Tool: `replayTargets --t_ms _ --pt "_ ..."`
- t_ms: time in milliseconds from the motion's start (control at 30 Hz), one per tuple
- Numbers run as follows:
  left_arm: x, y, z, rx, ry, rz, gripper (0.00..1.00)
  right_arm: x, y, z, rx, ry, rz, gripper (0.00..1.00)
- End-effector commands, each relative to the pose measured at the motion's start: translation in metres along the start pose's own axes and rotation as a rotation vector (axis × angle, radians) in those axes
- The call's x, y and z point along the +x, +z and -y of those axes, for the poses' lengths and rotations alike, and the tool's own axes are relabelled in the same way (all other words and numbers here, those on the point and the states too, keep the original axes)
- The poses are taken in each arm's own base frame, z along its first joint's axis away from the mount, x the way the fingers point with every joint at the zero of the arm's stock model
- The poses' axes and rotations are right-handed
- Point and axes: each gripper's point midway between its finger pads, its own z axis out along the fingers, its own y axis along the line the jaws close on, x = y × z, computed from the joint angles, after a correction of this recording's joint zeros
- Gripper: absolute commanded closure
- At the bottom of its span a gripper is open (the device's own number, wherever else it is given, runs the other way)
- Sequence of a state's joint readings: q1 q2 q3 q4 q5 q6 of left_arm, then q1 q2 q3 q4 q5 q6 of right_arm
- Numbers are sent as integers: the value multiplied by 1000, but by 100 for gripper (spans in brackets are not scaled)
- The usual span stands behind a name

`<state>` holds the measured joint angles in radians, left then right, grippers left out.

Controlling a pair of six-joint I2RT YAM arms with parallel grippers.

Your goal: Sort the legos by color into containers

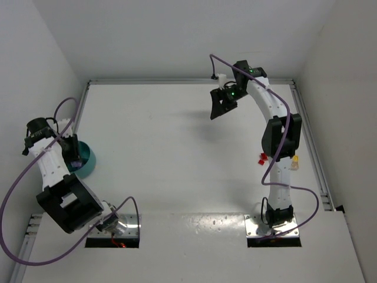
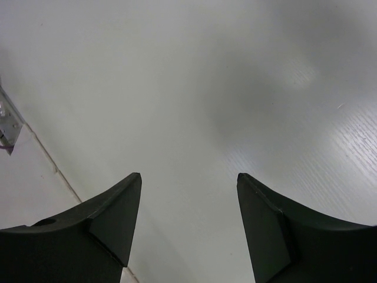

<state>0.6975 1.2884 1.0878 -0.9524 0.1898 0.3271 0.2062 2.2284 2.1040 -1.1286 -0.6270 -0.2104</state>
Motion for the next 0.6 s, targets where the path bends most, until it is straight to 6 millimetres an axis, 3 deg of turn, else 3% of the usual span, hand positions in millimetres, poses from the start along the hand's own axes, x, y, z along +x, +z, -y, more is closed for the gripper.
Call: replayTargets --t_ms 0,367,567 --pt "-8 0 -7 -18 -6 30 67 -5 -5 -4 12 -40 16 33" --pt "-11 2 -17 -61 -8 49 57 -2 -5 -5 10 -43 10 33" --pt "-13 2 -18 -64 -7 57 45 -1 -7 -6 10 -53 10 33"
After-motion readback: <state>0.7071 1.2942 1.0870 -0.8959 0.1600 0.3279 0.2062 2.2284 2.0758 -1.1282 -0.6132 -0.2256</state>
